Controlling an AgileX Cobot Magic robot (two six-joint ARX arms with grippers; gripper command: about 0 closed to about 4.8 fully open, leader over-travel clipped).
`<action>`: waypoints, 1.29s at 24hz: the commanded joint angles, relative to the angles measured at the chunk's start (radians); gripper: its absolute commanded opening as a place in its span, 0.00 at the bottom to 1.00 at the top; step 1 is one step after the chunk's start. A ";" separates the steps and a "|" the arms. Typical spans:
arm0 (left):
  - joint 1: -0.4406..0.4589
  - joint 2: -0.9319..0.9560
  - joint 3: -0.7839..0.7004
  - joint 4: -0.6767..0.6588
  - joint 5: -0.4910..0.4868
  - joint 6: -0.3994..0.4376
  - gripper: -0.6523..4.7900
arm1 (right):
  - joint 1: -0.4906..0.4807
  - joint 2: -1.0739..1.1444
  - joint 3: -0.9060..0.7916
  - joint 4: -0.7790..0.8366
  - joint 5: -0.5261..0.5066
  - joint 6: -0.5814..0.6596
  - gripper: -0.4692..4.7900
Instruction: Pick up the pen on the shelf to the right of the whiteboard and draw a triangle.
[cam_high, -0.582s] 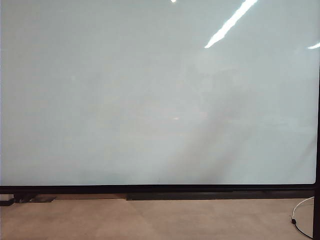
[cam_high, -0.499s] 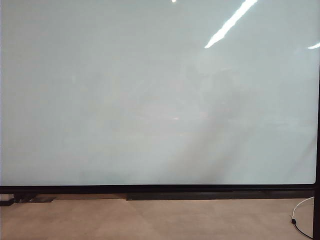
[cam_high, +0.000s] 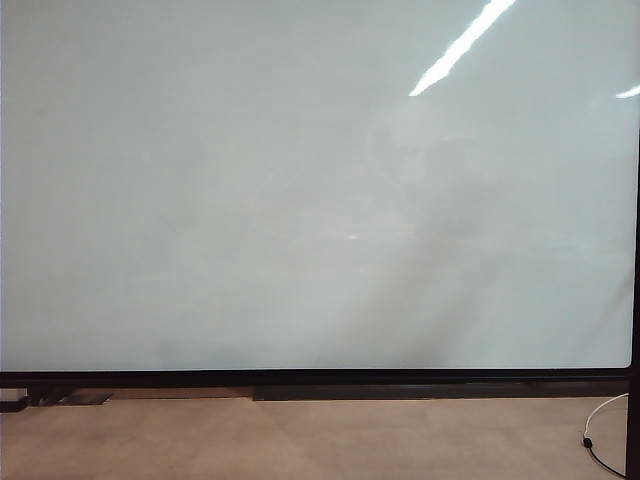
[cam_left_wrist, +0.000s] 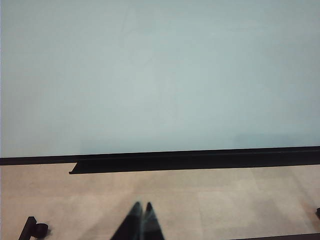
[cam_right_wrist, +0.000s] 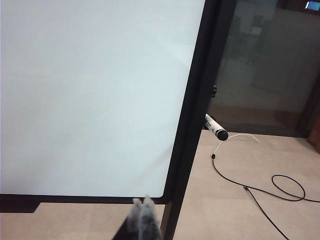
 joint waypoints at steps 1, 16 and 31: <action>0.000 0.000 0.004 0.008 0.000 0.000 0.11 | 0.001 0.000 0.000 0.024 -0.092 0.069 0.07; 0.000 0.000 0.004 0.008 0.000 0.000 0.11 | -0.132 0.006 0.014 0.231 -0.221 0.109 0.30; 0.000 0.000 0.004 0.008 0.000 0.000 0.11 | -0.745 0.771 0.336 0.611 -1.012 0.283 0.62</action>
